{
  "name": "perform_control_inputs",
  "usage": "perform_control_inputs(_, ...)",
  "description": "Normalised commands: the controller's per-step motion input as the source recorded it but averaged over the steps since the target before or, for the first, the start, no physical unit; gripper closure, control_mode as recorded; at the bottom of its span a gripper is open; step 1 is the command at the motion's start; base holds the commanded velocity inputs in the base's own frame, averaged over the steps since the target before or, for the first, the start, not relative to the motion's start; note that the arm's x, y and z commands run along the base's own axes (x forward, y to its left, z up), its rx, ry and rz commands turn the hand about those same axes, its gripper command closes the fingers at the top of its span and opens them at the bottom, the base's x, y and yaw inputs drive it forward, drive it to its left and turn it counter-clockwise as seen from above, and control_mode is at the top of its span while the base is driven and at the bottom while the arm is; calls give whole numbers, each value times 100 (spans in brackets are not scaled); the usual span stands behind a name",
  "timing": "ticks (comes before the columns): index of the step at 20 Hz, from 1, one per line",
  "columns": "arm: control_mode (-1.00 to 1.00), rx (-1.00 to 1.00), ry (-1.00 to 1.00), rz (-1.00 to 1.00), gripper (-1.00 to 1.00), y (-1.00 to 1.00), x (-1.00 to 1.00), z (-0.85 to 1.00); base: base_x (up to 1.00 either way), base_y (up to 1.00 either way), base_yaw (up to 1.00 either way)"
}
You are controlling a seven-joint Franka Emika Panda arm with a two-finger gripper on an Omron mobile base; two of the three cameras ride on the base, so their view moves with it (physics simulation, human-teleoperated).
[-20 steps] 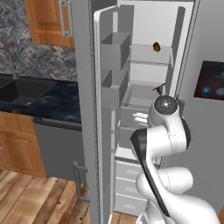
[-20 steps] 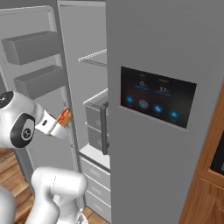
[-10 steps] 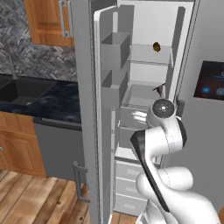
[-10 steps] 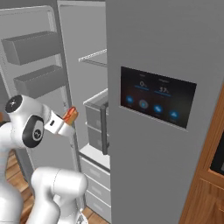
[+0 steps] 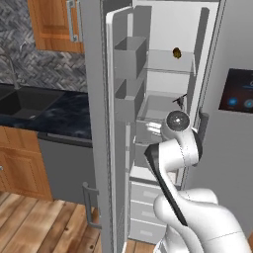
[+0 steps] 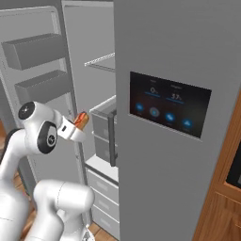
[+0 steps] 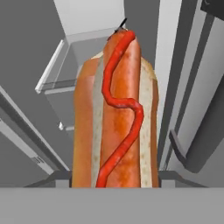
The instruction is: Store the hot dog in the freezer for long-term storage. Close the freezer door after placing the cooked food.
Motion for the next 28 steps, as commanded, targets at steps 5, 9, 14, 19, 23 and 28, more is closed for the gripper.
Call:
perform_control_inputs(5,-100,0,0,0,100,-6,54,0,0,0,0)
perform_control_inputs(9,-100,0,0,0,100,-14,50,-1,0,0,0)
perform_control_inputs(14,-100,0,0,0,100,-13,43,-3,0,0,0)
perform_control_inputs(19,-100,0,0,0,100,-9,32,-7,0,0,0)
perform_control_inputs(23,-100,0,0,0,100,-7,24,-3,0,0,0)
perform_control_inputs(28,-100,0,0,0,100,-8,30,0,0,0,0)
